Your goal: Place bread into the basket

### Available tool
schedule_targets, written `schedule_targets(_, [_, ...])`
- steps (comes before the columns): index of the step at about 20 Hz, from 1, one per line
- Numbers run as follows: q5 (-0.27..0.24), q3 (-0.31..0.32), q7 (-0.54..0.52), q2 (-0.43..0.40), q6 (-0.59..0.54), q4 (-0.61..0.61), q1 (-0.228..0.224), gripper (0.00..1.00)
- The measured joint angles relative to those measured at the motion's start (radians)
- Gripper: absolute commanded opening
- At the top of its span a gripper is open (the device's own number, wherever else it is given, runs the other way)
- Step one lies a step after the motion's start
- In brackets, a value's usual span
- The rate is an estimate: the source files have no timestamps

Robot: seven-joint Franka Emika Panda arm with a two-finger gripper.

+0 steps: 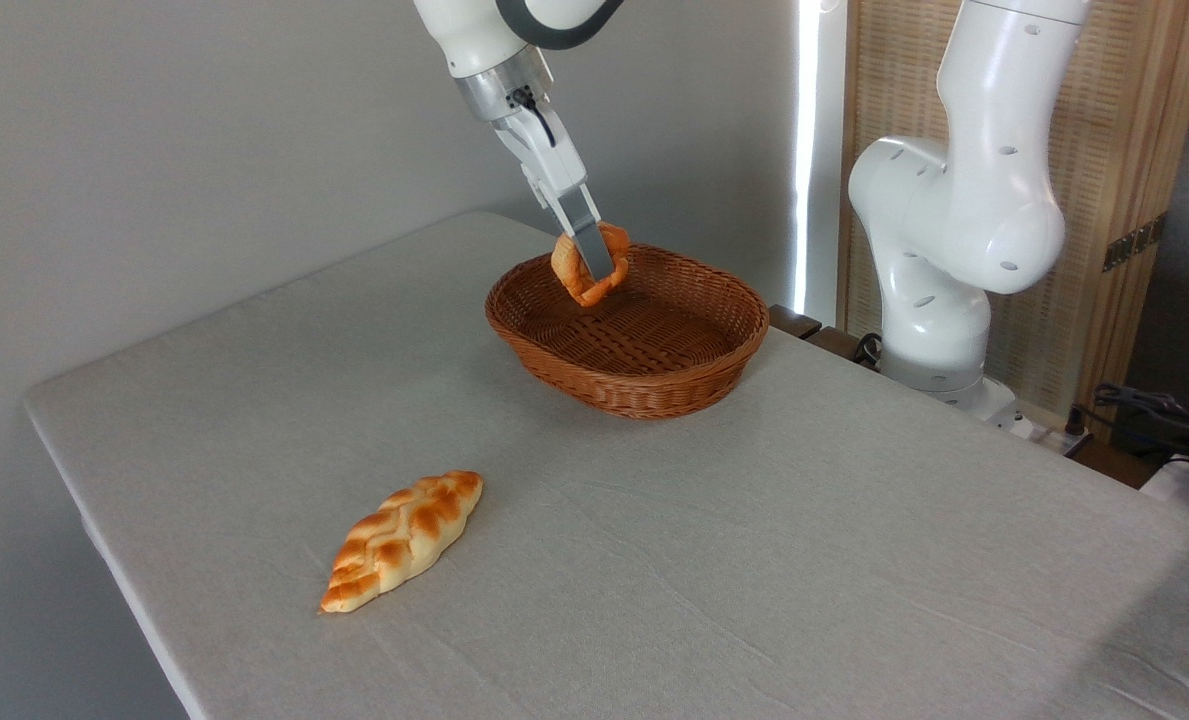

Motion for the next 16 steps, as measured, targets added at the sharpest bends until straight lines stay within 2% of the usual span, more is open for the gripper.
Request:
schedule_targets(5, [0.003, 0.002, -0.001, -0.011, 0.000, 0.013, 0.000, 1.00])
schedule_targets(8, [0.027, 0.019, -0.003, -0.014, 0.000, 0.049, 0.000, 1.00])
schedule_targets(10, [0.036, 0.074, -0.003, -0.016, 0.001, 0.100, 0.000, 1.00])
schedule_targets(13, [0.044, 0.208, 0.003, -0.008, 0.020, 0.183, 0.004, 1.00])
schedule_targets(16, [0.066, 0.301, 0.011, 0.060, 0.096, 0.264, 0.013, 1.00])
